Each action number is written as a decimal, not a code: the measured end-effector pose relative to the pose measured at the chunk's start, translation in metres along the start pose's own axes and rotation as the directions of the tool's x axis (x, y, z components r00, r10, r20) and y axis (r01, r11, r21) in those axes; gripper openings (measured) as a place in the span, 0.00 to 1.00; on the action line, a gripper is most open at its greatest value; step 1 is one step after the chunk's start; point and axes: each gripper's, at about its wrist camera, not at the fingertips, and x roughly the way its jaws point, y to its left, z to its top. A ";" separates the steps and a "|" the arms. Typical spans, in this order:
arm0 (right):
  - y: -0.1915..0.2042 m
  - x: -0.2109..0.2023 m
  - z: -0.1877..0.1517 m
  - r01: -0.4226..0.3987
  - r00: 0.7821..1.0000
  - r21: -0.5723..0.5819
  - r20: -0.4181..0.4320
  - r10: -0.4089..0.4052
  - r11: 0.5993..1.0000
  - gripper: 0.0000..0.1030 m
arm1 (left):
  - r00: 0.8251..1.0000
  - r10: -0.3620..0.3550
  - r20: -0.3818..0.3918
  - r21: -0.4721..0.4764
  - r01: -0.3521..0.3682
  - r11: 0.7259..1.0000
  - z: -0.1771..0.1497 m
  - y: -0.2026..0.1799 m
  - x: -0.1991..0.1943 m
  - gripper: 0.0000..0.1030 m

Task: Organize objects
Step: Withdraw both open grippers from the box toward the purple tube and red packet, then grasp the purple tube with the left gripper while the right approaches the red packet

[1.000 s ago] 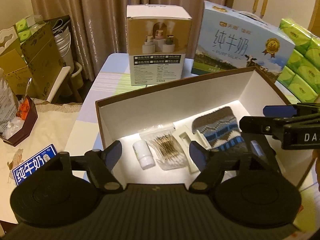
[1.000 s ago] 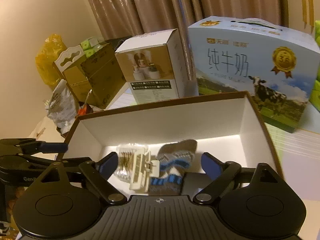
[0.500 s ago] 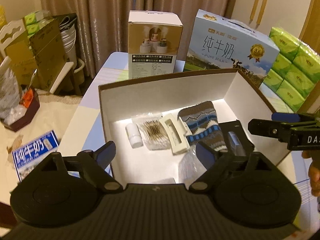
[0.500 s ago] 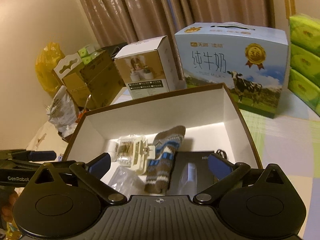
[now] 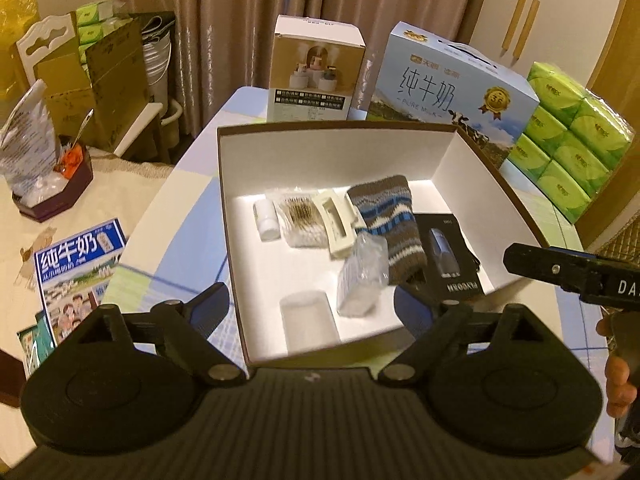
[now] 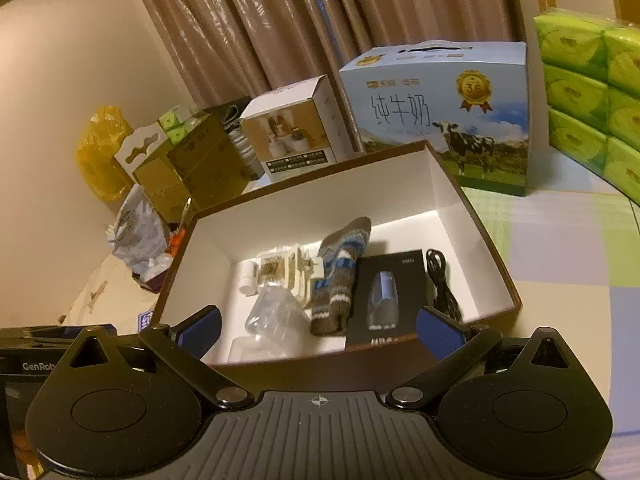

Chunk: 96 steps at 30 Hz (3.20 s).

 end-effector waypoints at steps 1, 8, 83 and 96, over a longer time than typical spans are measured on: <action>0.000 -0.003 -0.002 0.002 1.000 0.004 0.002 -0.002 1.000 0.98 | 1.000 0.001 -0.001 -0.003 -0.001 1.000 -0.003 -0.001 -0.003 0.84; 0.002 -0.031 -0.019 0.018 1.000 0.013 0.016 -0.018 1.000 0.98 | 1.000 -0.012 -0.005 -0.006 0.012 1.000 -0.024 -0.010 -0.024 0.84; -0.061 -0.080 -0.146 0.236 0.951 0.059 -0.220 -0.218 0.970 0.98 | 0.958 -0.094 -0.272 0.118 0.130 0.984 -0.137 -0.092 -0.009 0.84; -0.083 -0.069 -0.139 0.265 0.946 0.074 -0.212 -0.245 0.961 0.98 | 0.950 -0.129 -0.285 0.175 0.184 0.967 -0.131 -0.125 0.023 0.73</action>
